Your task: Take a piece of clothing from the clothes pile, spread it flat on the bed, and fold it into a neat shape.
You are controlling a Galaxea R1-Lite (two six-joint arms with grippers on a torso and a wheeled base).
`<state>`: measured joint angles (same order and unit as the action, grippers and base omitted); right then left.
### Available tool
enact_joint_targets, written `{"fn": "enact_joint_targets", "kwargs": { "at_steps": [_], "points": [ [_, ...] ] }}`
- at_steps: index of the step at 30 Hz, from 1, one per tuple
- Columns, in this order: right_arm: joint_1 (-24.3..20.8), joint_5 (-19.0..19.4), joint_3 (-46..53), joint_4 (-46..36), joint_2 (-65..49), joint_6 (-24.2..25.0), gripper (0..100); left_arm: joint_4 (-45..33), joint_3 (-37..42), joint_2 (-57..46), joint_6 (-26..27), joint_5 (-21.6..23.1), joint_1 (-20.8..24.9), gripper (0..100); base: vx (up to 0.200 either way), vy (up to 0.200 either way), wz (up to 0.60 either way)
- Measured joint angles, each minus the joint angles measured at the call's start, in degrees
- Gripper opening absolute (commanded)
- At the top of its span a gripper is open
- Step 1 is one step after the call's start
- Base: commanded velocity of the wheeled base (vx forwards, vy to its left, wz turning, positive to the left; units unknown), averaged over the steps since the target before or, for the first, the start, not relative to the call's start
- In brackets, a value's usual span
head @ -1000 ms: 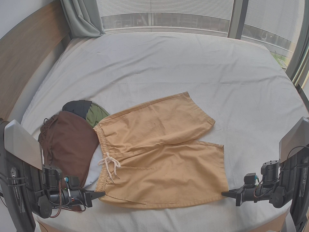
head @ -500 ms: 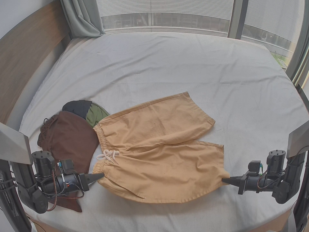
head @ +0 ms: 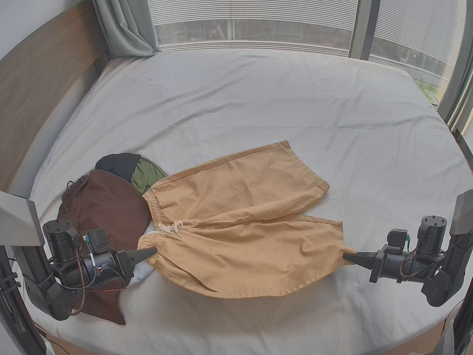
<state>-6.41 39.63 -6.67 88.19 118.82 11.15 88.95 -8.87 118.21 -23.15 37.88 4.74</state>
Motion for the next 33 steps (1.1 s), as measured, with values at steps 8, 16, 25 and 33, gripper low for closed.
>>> {"fn": "enact_joint_targets", "kwargs": {
  "at_steps": [8, 16, 25, 33],
  "points": [
    [-0.12, 0.0, 0.69, -0.09, -2.62, 0.11, 0, -0.02, -1.1, 0.12, -0.71, -0.09, -0.37, 0, 0.0, 0.0, 0.0],
    [-0.76, -0.02, 1.88, -0.27, -5.81, 0.11, 0, 0.0, -1.97, 0.12, -2.3, -0.17, -0.83, 0, 0.0, 0.0, 0.0],
    [-1.61, -0.02, 3.1, -0.46, -9.31, 0.09, 0, 0.0, -2.5, 0.32, -2.39, -0.17, -1.35, 0, 0.0, 0.0, 0.0],
    [-1.6, -0.02, 3.12, -0.41, -10.86, 0.17, 0, -0.05, -2.72, 0.41, -2.5, -0.17, -1.8, 0, 0.0, 0.0, 0.0]
  ]
}}
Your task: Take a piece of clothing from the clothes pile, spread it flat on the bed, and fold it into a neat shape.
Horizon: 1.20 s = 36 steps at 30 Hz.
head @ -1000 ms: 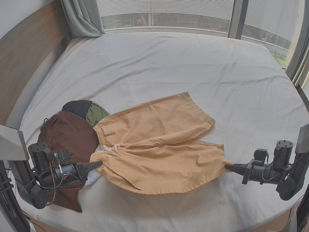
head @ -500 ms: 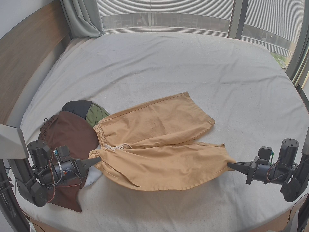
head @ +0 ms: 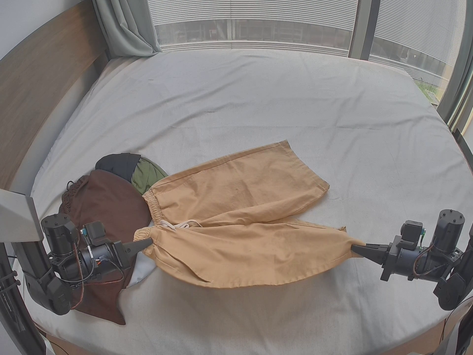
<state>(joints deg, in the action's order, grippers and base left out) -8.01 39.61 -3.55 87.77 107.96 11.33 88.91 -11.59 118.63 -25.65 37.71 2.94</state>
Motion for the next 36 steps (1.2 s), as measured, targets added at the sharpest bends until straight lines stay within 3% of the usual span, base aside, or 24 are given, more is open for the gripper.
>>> {"fn": "enact_joint_targets", "kwargs": {
  "at_steps": [13, 24, 36],
  "points": [
    [0.41, -0.3, -2.56, 0.37, -0.2, 1.61, 0, 0.07, -0.44, -0.33, 0.0, 0.0, -0.07, 0, 0.0, 0.0, 0.0],
    [0.52, -0.94, -7.12, 0.44, -0.13, 6.0, 0, 0.07, -1.08, -0.52, -0.16, 0.09, -0.35, 0, 0.0, 0.0, 0.0],
    [0.16, -3.23, -13.92, 0.26, 1.49, 9.56, 0, 0.07, -3.34, -0.63, -4.57, -1.41, -0.27, 0, 0.0, 0.0, 0.0]
  ]
}}
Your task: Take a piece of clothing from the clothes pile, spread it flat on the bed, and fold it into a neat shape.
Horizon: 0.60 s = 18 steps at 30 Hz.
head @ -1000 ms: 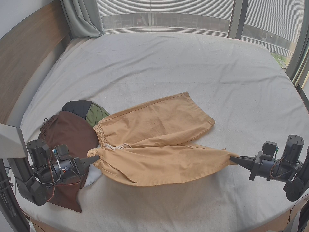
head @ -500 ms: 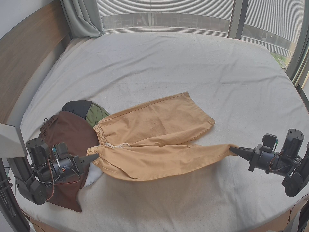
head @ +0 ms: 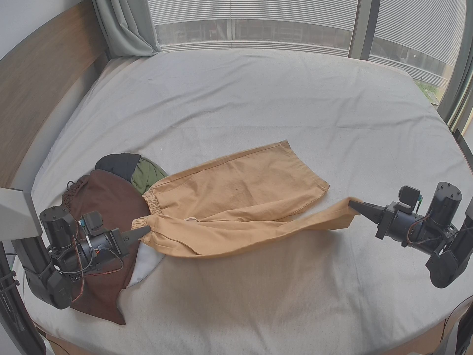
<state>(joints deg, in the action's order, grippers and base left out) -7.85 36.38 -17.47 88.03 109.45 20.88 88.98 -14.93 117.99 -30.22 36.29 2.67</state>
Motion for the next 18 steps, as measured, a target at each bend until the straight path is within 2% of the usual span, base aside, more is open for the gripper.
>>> {"fn": "enact_joint_targets", "kwargs": {
  "at_steps": [18],
  "points": [
    [0.06, 0.07, -16.02, -0.37, 5.83, 5.77, 0, -0.07, -3.43, 0.26, -4.82, -3.75, 0.6, 0, 0.0, 0.0, 0.0]
  ]
}}
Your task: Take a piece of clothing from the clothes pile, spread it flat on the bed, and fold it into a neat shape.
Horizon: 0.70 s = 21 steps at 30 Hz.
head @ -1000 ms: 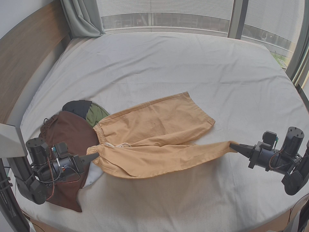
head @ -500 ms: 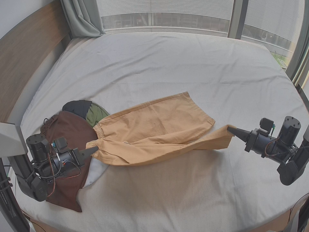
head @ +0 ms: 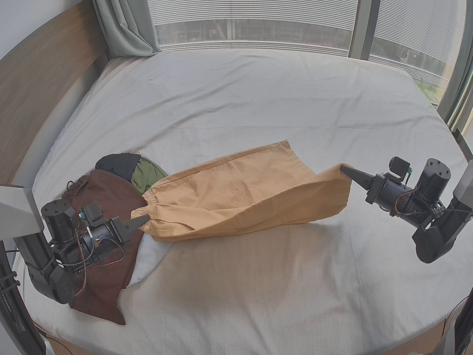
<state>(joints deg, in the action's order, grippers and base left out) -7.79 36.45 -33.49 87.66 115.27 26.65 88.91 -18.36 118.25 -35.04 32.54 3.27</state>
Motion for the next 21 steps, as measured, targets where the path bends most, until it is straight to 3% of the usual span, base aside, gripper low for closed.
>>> {"fn": "enact_joint_targets", "kwargs": {
  "at_steps": [10, 21],
  "points": [
    [0.51, 0.02, -9.68, -0.35, 4.95, 3.24, 0, 0.02, -1.78, 0.5, -2.62, -1.37, -0.07, 0, 0.0, 0.0, 0.0],
    [0.62, -0.05, -22.25, -6.78, 9.29, 4.41, 0, 0.0, -3.83, 2.01, -3.11, -3.64, 0.12, 0, 0.0, 0.0, 0.0]
  ]
}}
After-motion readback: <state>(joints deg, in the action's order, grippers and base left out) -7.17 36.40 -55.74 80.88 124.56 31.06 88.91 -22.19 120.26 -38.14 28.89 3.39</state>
